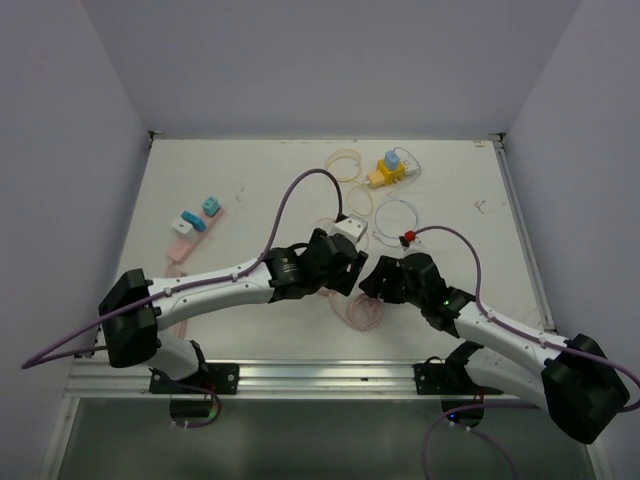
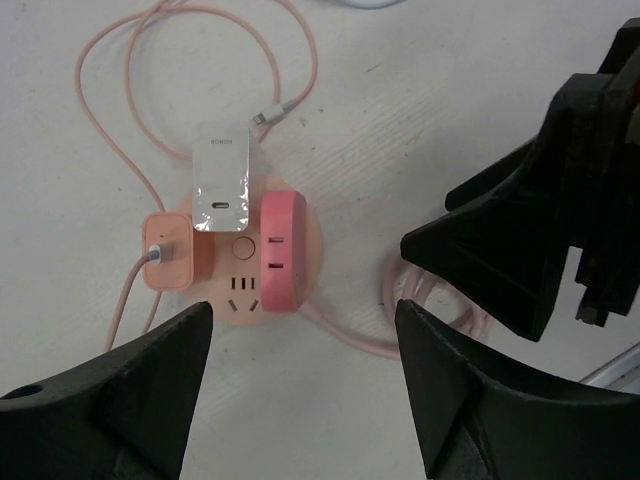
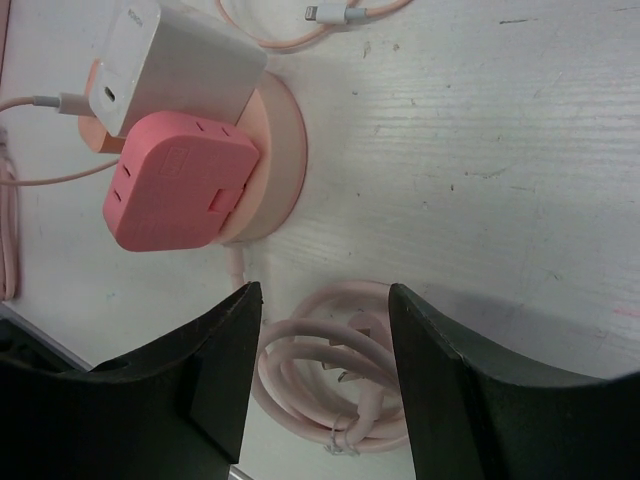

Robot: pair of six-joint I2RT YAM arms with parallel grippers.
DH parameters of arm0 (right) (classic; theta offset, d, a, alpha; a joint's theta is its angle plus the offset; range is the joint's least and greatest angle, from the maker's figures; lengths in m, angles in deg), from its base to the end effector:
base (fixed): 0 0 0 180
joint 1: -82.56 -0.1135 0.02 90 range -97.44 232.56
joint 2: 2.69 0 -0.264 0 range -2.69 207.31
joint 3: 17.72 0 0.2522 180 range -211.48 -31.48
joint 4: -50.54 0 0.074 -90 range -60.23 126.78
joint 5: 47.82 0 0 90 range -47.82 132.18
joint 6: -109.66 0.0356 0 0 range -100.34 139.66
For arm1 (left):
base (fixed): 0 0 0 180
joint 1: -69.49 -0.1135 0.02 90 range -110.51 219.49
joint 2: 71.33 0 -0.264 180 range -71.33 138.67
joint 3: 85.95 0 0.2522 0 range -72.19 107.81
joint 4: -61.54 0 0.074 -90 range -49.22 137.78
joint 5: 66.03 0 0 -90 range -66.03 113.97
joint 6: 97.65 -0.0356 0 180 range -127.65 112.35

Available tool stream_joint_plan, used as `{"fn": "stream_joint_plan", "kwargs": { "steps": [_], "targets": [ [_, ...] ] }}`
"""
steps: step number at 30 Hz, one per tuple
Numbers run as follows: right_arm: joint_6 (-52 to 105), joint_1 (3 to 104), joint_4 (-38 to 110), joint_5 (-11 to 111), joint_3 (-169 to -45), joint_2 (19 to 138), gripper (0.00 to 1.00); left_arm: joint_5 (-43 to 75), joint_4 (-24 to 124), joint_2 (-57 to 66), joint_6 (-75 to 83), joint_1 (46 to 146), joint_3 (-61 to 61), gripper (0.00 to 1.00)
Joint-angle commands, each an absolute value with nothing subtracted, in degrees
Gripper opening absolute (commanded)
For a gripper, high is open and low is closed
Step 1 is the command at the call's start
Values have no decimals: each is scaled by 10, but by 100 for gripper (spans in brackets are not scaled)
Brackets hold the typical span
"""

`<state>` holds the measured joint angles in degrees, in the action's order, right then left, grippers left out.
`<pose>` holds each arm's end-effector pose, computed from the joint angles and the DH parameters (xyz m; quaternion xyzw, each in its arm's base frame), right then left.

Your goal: Pull the plug off the socket

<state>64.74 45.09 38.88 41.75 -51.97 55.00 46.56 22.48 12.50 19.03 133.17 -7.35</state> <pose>0.1589 0.1214 0.1733 0.0606 0.8853 0.3016 0.3486 0.1538 -0.2801 0.2784 0.2146 0.8811 -0.1429 0.3965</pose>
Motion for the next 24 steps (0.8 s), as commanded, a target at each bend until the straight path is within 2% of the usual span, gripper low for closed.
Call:
{"fn": "stream_joint_plan", "kwargs": {
  "steps": [1,11,19,24],
  "targets": [
    [662,456,429,417,-507,537,57,507,190,163,202,1332,-33,77],
    [684,462,528,451,-484,568,56,535,149,263,207,1332,15,54],
    [692,461,574,461,-477,606,56,540,137,294,209,1331,25,50],
    [698,461,609,467,-467,627,56,550,136,304,211,1330,29,45]
  ]
}}
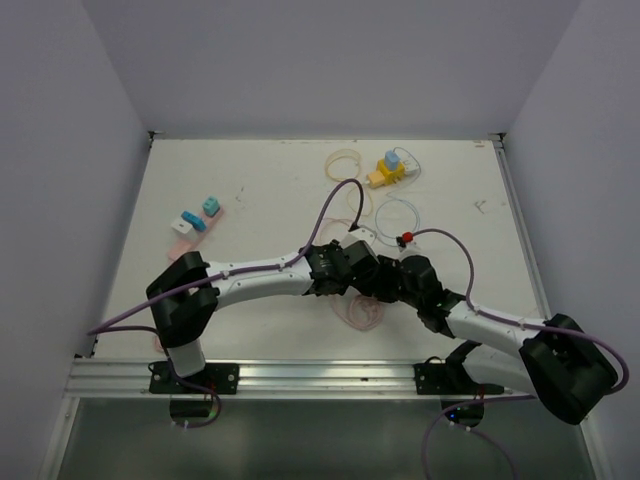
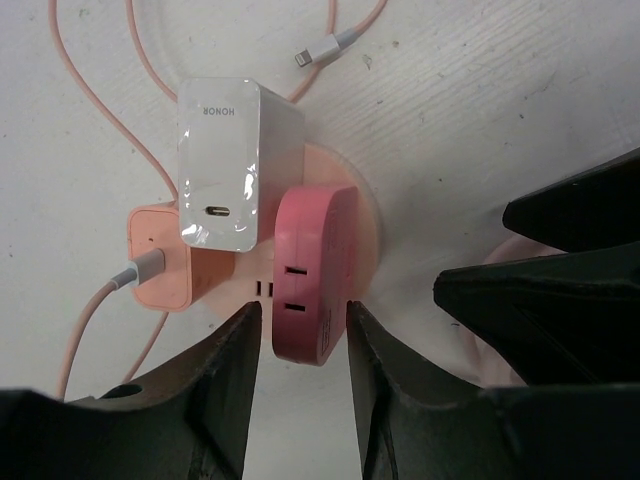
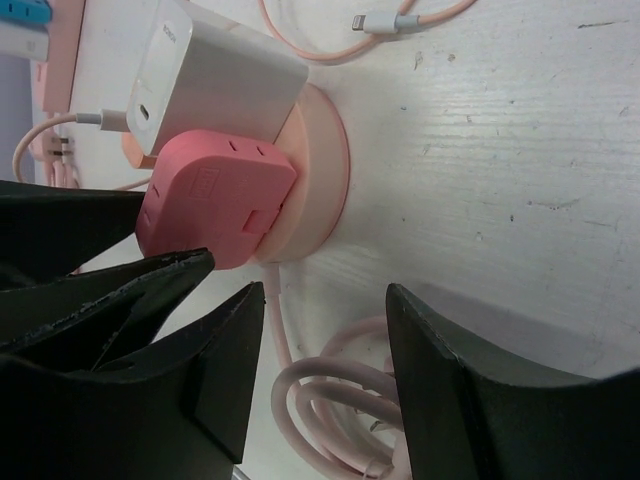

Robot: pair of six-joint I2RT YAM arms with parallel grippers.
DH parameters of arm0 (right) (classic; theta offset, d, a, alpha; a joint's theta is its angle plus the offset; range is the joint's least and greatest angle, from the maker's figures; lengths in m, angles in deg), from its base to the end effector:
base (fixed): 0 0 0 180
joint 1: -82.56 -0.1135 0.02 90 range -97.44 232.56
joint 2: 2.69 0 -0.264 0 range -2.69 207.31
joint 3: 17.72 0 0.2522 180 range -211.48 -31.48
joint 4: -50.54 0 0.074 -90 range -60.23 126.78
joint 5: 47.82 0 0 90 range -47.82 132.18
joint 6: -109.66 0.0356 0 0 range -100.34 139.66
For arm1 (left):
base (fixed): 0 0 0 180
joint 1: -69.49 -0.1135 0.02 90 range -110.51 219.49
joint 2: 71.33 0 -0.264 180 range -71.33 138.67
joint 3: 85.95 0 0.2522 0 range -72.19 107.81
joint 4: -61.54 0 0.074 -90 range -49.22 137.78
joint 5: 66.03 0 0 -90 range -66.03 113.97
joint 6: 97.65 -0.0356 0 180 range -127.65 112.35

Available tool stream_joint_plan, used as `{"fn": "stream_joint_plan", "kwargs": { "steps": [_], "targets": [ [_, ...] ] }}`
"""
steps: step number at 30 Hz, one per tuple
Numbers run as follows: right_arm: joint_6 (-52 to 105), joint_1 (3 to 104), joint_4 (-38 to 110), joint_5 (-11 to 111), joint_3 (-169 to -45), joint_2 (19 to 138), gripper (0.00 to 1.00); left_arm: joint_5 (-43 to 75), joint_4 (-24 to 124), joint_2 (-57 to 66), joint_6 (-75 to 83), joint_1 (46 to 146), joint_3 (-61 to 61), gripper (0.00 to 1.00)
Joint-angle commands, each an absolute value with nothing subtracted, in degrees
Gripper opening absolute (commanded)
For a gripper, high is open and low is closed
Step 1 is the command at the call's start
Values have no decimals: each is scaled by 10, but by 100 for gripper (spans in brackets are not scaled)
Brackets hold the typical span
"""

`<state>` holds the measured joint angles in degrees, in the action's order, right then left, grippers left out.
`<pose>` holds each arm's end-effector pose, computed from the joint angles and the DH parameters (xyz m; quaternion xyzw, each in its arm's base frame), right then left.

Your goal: Pull the plug off the socket

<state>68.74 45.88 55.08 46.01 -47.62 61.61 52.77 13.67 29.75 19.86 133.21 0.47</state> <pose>0.1659 0.1265 0.1544 0.0768 0.8617 0.3620 0.3473 0.1762 -0.3181 0.2154 0.2363 0.9127 0.0046 0.3335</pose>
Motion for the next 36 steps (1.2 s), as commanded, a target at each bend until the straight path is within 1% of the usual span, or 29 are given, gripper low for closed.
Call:
{"fn": "stream_joint_plan", "kwargs": {
  "steps": [1,6,7,9,11,13,15,16,22,29,32,36],
  "targets": [
    [705,461,629,470,-464,633,55,549,138,304,211,1329,30,43],
    [712,461,674,488,-466,684,54,543,145,305,209,1328,34,31],
    [713,461,691,492,-467,690,54,541,145,304,209,1327,34,26],
    [716,461,706,493,-471,711,54,537,147,304,210,1327,34,21],
    [718,461,724,498,-478,728,53,535,148,303,213,1327,33,13],
    [720,462,739,503,-483,749,52,532,150,299,214,1327,31,6],
    [727,461,754,508,-485,763,52,530,155,294,217,1327,28,5],
    [729,461,772,511,-485,776,52,530,156,291,219,1327,26,0],
    [737,461,833,535,-491,827,51,521,174,274,231,1321,4,0],
    [737,461,849,529,-501,856,49,511,189,261,243,1314,-13,0],
    [735,461,837,518,-507,863,47,507,199,254,248,1312,-20,0],
    [722,461,811,504,-512,877,41,501,214,242,251,1310,-28,0]
  ]
}}
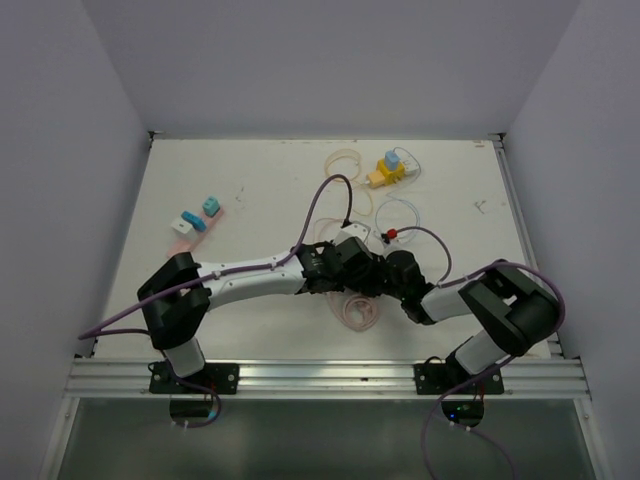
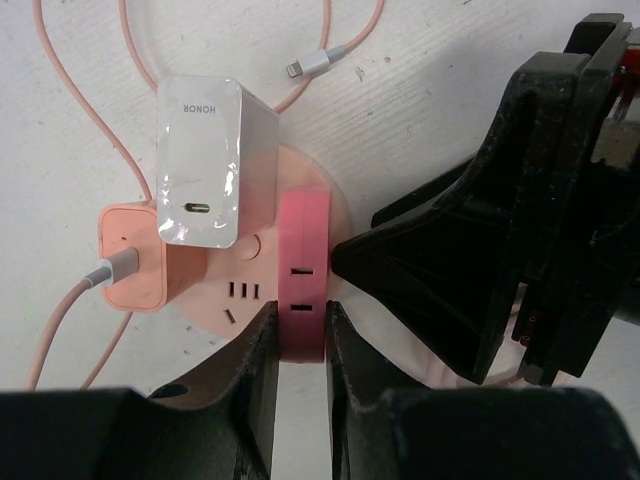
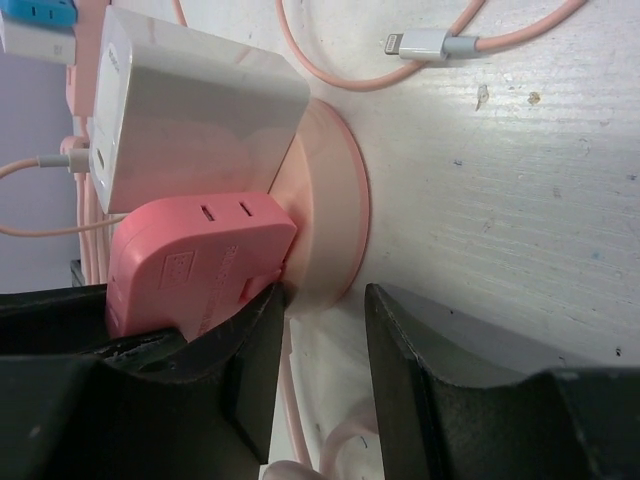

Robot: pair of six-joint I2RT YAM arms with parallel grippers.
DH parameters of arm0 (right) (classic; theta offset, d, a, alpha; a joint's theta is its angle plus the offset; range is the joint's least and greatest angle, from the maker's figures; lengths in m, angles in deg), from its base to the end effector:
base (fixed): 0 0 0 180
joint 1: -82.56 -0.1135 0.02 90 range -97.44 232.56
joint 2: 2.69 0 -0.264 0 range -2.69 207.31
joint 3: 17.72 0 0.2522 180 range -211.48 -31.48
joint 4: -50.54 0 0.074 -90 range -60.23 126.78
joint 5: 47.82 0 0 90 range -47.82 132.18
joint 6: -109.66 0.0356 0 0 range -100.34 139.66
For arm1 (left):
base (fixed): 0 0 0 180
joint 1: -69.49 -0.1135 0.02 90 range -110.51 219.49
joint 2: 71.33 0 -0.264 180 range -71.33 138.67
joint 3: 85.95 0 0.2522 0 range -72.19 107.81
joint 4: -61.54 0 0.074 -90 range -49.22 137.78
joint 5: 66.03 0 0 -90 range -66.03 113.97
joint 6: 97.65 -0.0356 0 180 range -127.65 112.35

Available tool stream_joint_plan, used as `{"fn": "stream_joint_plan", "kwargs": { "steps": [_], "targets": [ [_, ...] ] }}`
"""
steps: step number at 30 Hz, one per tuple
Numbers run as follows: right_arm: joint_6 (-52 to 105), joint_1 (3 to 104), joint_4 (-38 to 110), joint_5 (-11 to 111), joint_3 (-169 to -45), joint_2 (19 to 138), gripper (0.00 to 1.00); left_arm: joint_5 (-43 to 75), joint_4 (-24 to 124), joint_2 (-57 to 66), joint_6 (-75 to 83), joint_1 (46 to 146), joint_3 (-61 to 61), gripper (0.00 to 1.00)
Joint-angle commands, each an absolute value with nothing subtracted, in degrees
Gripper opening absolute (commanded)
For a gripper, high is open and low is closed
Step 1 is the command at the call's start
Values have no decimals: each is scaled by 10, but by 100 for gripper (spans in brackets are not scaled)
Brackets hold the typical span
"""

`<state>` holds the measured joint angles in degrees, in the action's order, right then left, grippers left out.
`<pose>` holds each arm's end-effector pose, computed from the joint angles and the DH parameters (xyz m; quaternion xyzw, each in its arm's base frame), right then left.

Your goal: Pull the plug off the socket

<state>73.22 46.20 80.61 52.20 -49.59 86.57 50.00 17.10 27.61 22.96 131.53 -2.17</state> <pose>0.1972 0.1528 0.1150 0.0823 0.8481 0.4189 0.3139 0.1817 -0.3090 0.2169 0.1978 0.9211 -0.0347 0.3336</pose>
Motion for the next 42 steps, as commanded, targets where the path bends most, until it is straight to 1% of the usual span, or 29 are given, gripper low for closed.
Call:
{"fn": "stream_joint_plan", "kwargs": {
  "steps": [1,11,18,28,31,33,38,42],
  "targets": [
    [720,461,806,503,-511,880,41,500,218,239,251,1310,-31,0],
    [708,462,736,502,-537,941,35,507,266,196,240,1310,-41,0],
    [691,461,650,474,-556,936,34,516,305,148,251,1295,-67,0],
    [681,452,619,466,-571,936,34,530,385,81,263,1279,-122,0],
    [684,452,627,473,-562,914,37,534,376,86,260,1279,-124,0],
    [689,454,619,471,-557,896,42,538,364,88,265,1279,-129,0],
    [692,457,577,435,-540,811,50,539,365,86,275,1279,-160,0],
    [703,473,557,424,-520,744,52,537,371,87,279,1279,-172,0]
  ]
}}
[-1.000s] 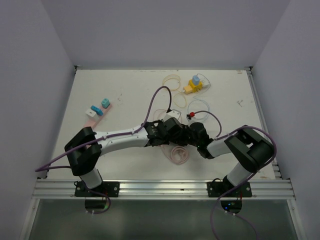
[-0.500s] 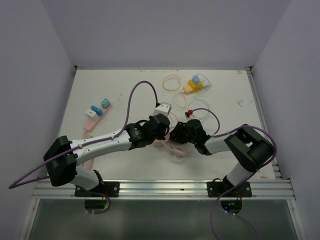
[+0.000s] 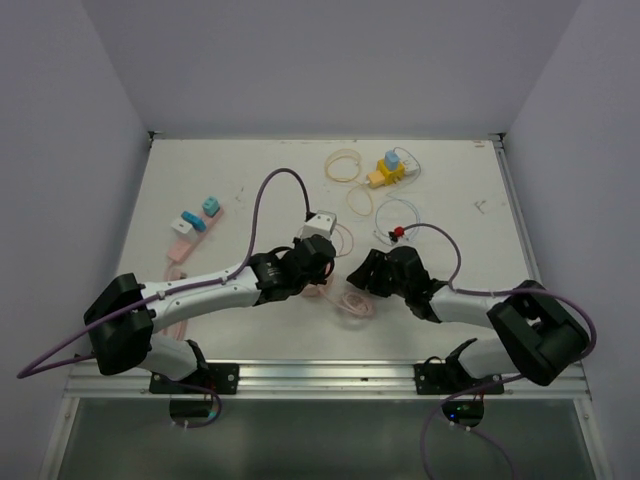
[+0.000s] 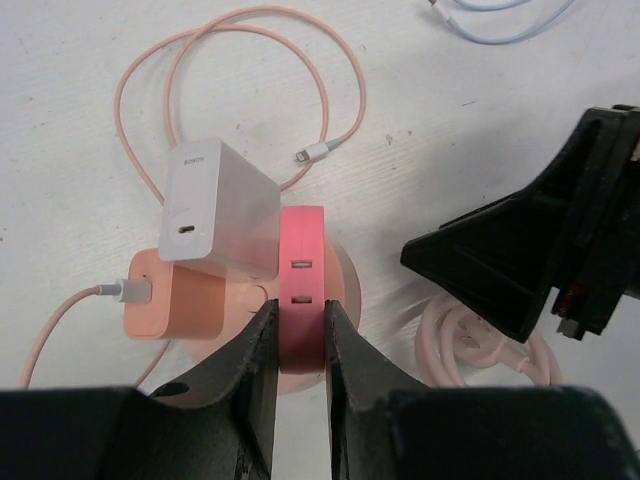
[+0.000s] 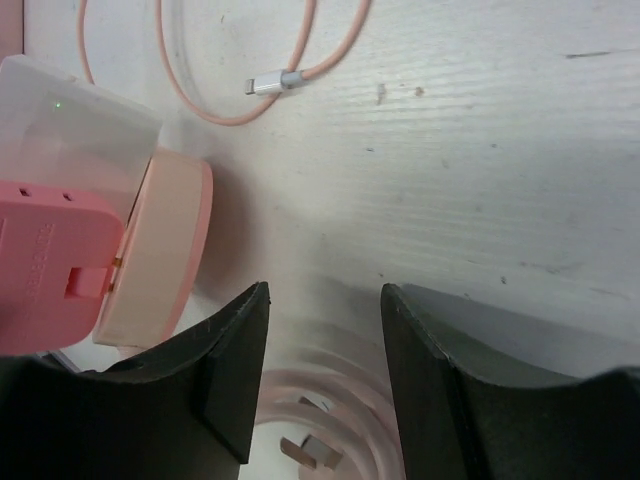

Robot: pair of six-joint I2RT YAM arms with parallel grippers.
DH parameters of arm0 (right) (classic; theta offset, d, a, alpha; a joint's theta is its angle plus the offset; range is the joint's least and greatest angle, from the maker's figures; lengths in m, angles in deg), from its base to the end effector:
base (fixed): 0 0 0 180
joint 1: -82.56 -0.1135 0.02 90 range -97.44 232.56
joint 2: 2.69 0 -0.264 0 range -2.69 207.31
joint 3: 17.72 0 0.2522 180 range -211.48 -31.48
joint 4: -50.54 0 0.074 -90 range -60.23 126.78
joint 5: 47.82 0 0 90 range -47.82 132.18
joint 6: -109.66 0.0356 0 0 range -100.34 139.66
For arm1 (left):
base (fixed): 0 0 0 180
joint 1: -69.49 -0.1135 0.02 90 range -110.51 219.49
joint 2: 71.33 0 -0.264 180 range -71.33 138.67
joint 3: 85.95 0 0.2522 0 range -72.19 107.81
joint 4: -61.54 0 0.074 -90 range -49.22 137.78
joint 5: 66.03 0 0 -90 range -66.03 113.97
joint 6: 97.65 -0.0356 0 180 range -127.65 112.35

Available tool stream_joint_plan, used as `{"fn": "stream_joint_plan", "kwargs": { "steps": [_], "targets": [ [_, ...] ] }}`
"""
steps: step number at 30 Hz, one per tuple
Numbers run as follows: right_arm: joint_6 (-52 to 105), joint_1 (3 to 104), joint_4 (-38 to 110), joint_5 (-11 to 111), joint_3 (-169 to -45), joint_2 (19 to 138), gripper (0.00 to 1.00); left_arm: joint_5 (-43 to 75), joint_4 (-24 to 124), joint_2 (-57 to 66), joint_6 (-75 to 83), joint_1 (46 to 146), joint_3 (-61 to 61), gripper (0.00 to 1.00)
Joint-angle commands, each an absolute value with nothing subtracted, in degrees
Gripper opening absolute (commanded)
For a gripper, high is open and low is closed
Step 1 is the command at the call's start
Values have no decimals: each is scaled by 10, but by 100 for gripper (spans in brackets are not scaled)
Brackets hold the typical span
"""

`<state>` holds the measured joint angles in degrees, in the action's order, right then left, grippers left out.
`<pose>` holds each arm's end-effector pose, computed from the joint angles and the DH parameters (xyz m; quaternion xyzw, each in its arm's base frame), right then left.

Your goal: Pull the plug off the socket

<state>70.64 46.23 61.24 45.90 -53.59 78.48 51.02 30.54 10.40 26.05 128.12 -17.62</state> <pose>0.1976 0.1482 0.1329 0.0979 0.8796 0.3415 0.3163 0.1715 -0.2502 0.2423 0.1050 0.8947 -0.1225 0.4165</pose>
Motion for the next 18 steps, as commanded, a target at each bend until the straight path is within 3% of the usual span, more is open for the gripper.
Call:
{"fn": "stream_joint_plan", "kwargs": {
  "steps": [1,11,15,18],
  "targets": [
    [706,474,559,424,-513,733,53,537,372,87,279,1279,-174,0],
    [792,473,730,552,-498,750,80,517,389,87,301,1279,-195,0],
    [819,469,785,574,-505,783,80,513,397,80,310,1279,-210,0],
    [821,462,802,575,-518,816,73,509,403,77,315,1279,-217,0]
  ]
}}
